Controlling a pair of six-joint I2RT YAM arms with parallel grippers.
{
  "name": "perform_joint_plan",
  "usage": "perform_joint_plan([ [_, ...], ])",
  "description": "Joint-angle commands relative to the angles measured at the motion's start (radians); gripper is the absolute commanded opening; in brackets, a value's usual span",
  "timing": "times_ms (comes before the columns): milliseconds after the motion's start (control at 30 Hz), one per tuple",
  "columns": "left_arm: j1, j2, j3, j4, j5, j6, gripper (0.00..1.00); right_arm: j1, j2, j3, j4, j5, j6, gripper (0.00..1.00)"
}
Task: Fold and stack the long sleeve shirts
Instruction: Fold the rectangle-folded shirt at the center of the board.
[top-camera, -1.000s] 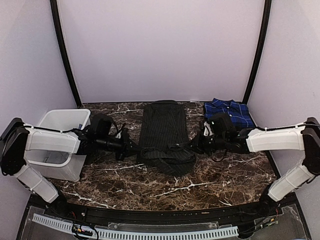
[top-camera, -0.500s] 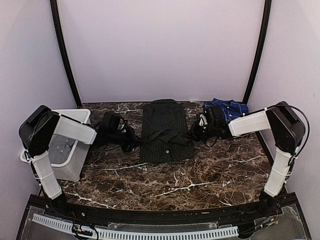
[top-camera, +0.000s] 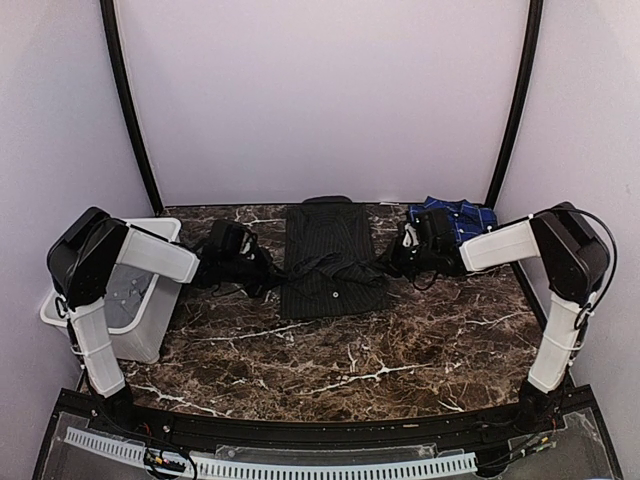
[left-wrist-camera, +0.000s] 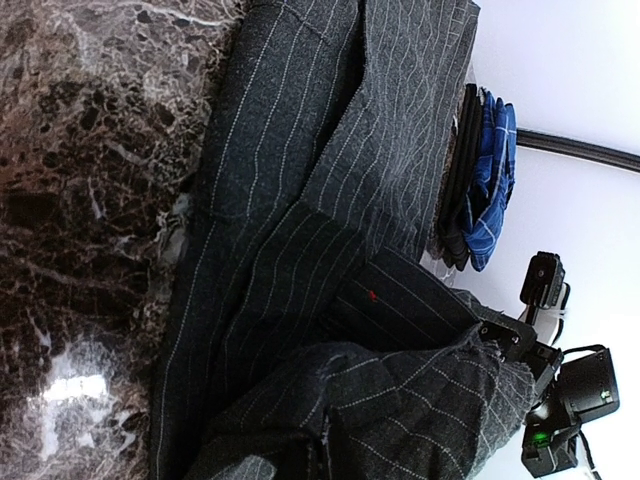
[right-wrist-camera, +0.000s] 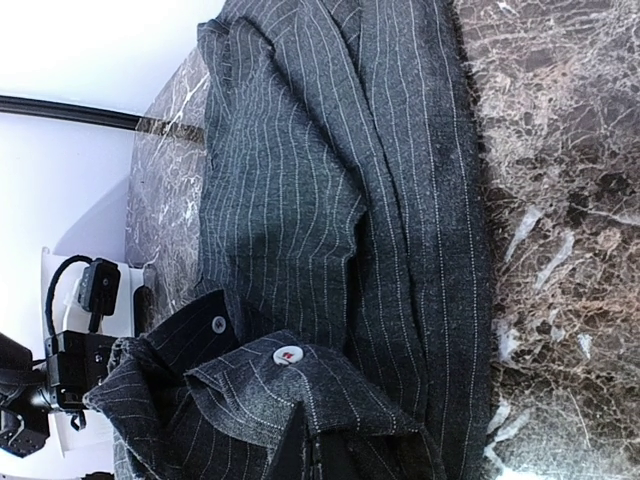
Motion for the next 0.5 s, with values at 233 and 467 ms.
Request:
perform_joint_plan([
  [233,0.021,0.042,0.075,-0.043,-0.021,0.116,0.16,-0.022,0.019,0.039,-0.022,-0.006,-0.085,0.27],
  [467,0.044,-0.019,0.135,-0.180,-0.093,0.252,0.59,-0.025,-0.072,0.072,-0.134,0.061,-0.188,0.50],
])
